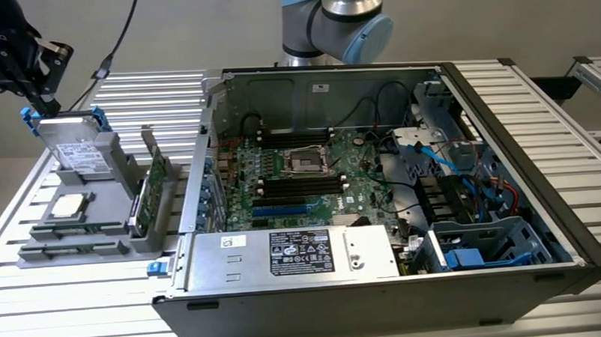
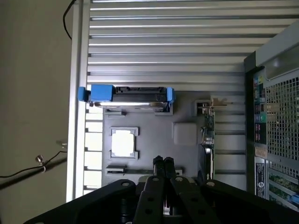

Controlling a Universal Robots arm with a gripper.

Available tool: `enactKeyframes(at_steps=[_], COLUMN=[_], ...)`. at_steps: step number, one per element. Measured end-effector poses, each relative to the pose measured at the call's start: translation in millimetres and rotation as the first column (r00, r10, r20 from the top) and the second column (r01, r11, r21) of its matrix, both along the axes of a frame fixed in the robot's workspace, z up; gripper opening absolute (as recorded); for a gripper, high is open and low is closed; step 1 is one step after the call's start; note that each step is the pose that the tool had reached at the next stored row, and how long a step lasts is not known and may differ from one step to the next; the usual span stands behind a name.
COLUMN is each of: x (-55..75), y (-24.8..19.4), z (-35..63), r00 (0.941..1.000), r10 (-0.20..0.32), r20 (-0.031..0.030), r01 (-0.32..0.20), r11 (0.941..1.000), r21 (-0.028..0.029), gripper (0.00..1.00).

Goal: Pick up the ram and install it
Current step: 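Reach for the ram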

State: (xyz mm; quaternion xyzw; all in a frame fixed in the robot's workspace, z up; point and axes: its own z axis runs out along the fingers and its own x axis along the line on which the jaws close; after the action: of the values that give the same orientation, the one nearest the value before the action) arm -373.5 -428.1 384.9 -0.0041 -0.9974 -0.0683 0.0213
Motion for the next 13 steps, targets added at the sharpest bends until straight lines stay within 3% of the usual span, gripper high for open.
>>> enactKeyframes(at_steps=[4,6,13], x=[-0.8,-1.2,-1.2], y=[-3.0,-3.3,-3.4], z=[-0.1,-0.3,-0.3], r00=[1.0,0.9999,0.9999], r10=[0.005,0.006,0.006], r20=[0.0003,0.0094,0.014], r01=[-0.005,-0.006,-0.006], r11=[1.0,0.9999,0.9999], r21=[-0.0059,-0.0093,-0.0093], gripper=[0.1,0.1,0.1])
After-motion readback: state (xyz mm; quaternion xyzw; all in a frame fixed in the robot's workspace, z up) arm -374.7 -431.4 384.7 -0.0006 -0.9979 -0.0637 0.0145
